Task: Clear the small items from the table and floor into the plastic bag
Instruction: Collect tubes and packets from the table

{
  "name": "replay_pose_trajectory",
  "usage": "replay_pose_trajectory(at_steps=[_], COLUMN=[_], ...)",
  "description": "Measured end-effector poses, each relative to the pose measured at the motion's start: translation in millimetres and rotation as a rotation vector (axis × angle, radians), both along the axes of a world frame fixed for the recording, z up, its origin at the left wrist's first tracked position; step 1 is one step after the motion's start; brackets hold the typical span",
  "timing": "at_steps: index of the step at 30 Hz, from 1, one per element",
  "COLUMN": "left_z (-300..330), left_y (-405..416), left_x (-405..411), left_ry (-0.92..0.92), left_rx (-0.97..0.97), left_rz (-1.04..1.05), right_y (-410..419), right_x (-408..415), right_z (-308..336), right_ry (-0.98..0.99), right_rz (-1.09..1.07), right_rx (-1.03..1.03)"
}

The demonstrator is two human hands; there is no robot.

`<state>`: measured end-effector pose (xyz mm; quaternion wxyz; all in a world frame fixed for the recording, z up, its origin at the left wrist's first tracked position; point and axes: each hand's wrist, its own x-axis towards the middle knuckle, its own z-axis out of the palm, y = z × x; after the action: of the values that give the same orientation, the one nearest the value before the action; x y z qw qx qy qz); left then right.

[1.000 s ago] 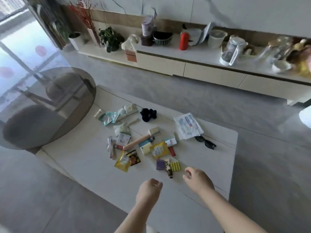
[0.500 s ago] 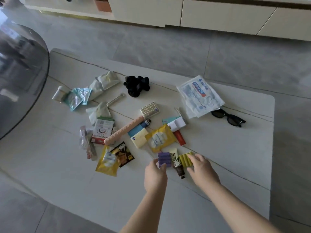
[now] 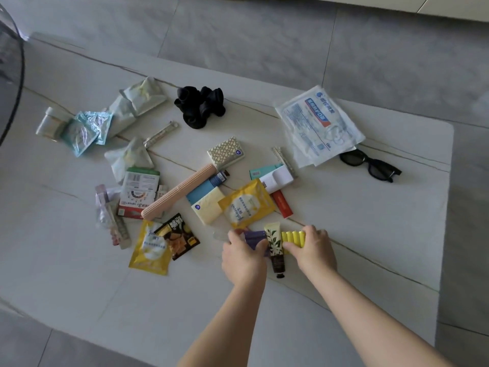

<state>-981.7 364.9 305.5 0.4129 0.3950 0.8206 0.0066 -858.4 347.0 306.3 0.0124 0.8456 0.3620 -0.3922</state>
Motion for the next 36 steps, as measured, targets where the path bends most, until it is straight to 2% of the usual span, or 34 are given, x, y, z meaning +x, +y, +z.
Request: replay_pose_trajectory(at_steps=[7,12,15,18,25,36], left_z=[6.6,9.1,-3.2,-18.7,-30.4,-19.6], left_y=[-18.7,-16.1,-4.3,6.0,16.2,8.0], left_x=[-23.7,-49.7,-59.5,-62.2,-51.3,-39.9], left_ry=[-0.351,-0.392,-0.409,-0.316,-0.178,-0.01], left_rx=[0.026,0.008,-0.057,-0.046,-0.002,-0.015], left_rz=[0.264,0.477,0.492,0.462,0.439,0.215], right_y=[-4.0,0.6,5.0,2.3,1.1,7.8], right_x=[7.5,-6.5,-22.1,-36.6,-38.5,-48.3], right_z=[15.1,21.7,17.3,1.5,-12.2,-0.6], right_ry=[0.155,0.166,0.111,0.042,-0.039,0.103], right_rz=[-0.082,-0.215,-0.129,-0.007,0.034,0.01], right_rx=[0.093,0.079,-0.007,-0.051,-0.014,-0.05])
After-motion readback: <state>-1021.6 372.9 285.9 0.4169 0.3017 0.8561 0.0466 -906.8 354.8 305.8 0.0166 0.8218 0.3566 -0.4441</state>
